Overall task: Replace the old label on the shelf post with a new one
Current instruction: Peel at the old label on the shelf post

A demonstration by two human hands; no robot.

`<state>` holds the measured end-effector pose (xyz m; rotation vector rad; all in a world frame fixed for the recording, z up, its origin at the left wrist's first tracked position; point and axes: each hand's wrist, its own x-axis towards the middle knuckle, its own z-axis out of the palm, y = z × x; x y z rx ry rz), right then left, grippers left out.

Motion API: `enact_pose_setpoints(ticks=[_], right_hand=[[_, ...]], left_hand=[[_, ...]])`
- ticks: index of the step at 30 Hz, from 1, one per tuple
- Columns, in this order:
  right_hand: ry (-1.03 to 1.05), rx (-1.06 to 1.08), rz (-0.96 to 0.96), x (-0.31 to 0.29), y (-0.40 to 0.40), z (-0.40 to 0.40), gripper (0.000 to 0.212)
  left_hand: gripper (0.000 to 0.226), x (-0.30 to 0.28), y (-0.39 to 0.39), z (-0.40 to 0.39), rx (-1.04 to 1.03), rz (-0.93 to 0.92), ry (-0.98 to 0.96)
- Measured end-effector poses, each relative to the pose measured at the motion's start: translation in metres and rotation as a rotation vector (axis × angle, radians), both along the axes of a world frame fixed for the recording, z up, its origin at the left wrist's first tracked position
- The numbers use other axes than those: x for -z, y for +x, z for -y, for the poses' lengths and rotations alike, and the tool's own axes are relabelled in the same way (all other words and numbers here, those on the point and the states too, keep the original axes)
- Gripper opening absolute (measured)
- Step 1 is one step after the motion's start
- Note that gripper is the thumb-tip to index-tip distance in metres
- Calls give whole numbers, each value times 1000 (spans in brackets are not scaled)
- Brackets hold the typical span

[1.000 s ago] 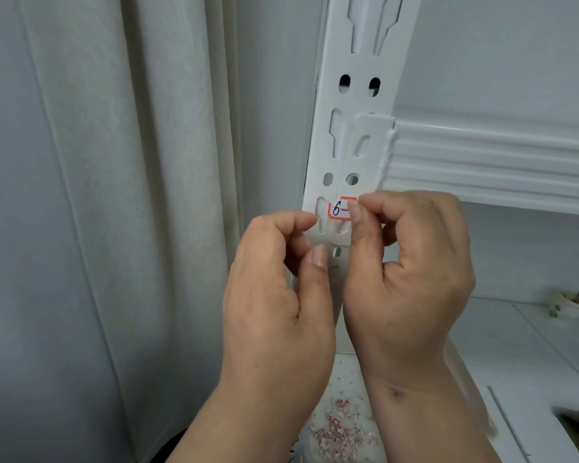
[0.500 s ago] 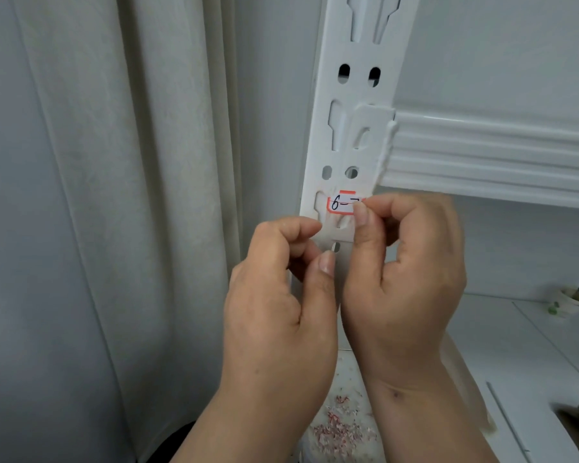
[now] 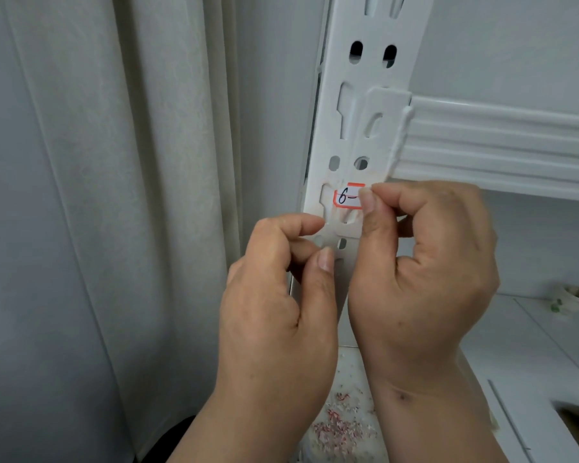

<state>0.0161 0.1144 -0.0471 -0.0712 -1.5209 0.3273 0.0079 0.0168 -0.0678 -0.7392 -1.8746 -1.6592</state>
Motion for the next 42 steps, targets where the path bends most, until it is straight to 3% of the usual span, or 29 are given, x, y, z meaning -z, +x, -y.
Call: enact_pose_setpoints(ticks=[13,24,37,42], right_hand=[[20,-40,4,3,5,4,4],[18,-19,6,-3,0,1,13],[-18,18,159,-6,4,5,9],[-23,-21,95,-1,9,7,7]], left_hand=[[24,-2,6,3,-20,-28,-17],[23,-1,3,0,-17,-13,-23],[25,-4,8,4,-19,-11,-22],[25,-3,7,6,-30,-23,-24]])
